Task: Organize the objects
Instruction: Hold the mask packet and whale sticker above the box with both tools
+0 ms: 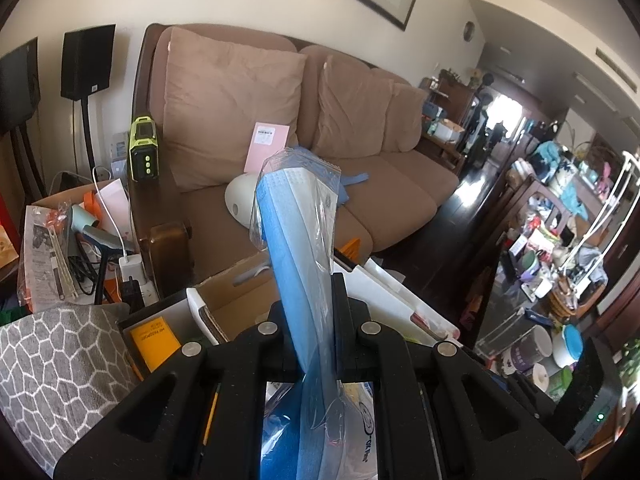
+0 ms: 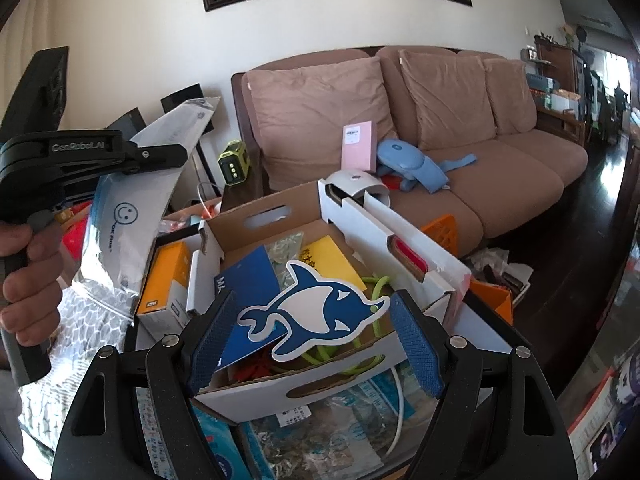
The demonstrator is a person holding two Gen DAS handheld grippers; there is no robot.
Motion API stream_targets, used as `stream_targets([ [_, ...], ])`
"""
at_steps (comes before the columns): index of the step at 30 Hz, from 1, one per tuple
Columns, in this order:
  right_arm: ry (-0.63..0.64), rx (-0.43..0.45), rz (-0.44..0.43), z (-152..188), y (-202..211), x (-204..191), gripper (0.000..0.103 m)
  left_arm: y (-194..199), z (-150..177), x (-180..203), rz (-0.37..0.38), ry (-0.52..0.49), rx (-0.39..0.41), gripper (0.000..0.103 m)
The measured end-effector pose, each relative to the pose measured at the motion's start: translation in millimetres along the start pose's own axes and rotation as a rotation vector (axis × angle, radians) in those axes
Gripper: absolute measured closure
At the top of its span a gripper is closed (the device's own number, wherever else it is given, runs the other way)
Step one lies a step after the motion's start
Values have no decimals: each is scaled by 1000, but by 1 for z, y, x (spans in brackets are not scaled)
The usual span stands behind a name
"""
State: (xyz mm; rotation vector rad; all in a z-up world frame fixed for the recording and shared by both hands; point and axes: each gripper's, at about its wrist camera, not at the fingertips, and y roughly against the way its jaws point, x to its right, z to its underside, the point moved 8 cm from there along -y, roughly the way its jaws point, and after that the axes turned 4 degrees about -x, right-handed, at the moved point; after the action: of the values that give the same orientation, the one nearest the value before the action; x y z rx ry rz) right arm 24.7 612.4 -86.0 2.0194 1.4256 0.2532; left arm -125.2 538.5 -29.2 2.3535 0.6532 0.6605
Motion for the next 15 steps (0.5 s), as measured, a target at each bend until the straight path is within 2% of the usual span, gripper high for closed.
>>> stream_targets([
  [8,-55,13,3,-1,0,16,23,-28,-8,-6,4,33,-21,94],
  [15,-64,8,-6,1,-4,13,23,-44,2,3,18,31,-43,93],
])
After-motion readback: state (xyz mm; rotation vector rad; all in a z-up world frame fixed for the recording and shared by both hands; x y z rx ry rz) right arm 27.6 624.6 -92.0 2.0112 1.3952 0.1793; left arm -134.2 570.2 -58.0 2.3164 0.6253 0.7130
